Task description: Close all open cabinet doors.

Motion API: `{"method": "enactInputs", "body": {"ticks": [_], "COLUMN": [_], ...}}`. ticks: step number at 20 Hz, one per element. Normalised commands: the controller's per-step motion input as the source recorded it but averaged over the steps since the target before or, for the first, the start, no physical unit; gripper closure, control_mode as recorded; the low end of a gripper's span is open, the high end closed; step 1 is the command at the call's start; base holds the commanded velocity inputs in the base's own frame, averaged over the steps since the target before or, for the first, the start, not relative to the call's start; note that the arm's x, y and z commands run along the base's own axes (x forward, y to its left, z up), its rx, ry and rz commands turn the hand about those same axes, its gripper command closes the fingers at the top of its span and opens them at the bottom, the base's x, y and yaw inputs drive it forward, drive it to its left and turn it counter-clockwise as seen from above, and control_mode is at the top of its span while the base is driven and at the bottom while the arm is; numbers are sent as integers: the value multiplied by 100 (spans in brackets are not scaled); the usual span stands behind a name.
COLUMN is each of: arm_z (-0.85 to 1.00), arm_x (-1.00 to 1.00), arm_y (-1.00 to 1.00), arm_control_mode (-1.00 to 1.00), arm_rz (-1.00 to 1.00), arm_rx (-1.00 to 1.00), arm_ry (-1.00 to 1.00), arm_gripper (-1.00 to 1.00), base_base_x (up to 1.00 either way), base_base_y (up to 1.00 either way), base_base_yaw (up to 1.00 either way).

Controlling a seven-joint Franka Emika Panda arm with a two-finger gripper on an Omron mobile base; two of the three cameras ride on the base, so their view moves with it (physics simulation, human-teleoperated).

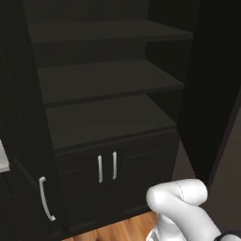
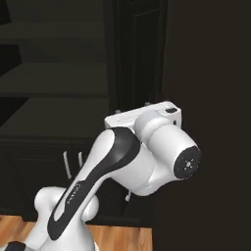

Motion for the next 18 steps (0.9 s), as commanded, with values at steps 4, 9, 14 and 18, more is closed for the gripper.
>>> {"method": "enactInputs", "body": {"ticks": [4,9,14,18], "arm_z": [-3,-5,-1,0], "arm_x": [45,60,71,77], "arm_y": [68,96,92,77], "arm_control_mode": [-100,-100,-100,-100], "arm_rz": [5,0,-1,-2], "arm_rx": [0,-4,-4,-1], "arm_ry": [0,0,0,0], "arm_gripper": [-100,-100,-100,-100], "base_base_x": [0,0,0,0], "base_base_y": [0,0,0,0], "base_base_yaw": [0,0,0,0]}}
